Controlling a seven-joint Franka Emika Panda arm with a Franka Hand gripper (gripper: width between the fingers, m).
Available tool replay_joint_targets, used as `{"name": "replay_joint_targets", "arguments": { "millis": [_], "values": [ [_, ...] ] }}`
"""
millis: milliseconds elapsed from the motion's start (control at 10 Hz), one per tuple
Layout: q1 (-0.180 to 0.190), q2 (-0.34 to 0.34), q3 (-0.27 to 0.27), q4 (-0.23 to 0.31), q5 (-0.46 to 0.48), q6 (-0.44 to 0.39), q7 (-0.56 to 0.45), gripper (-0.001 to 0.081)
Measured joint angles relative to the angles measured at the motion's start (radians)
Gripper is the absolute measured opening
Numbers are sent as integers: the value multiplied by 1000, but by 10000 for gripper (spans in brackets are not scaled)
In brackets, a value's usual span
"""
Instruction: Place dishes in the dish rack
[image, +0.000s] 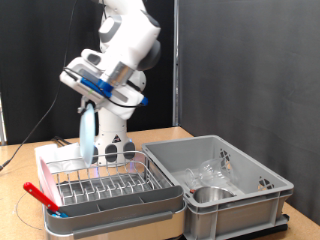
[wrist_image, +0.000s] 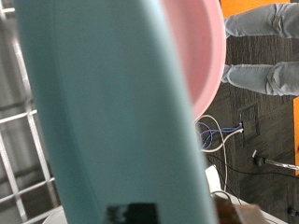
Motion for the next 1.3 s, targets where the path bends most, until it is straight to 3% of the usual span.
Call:
{"name": "replay_joint_targets", "arguments": {
  "millis": [300, 1000, 1300],
  "values": [
    [-22, 12, -58, -6, -10, 79, -72, 39],
    [-44, 106, -62, -6, -130, 95, -12, 39],
    [-54, 154, -67, -7, -136, 127, -5, 39]
  ]
}}
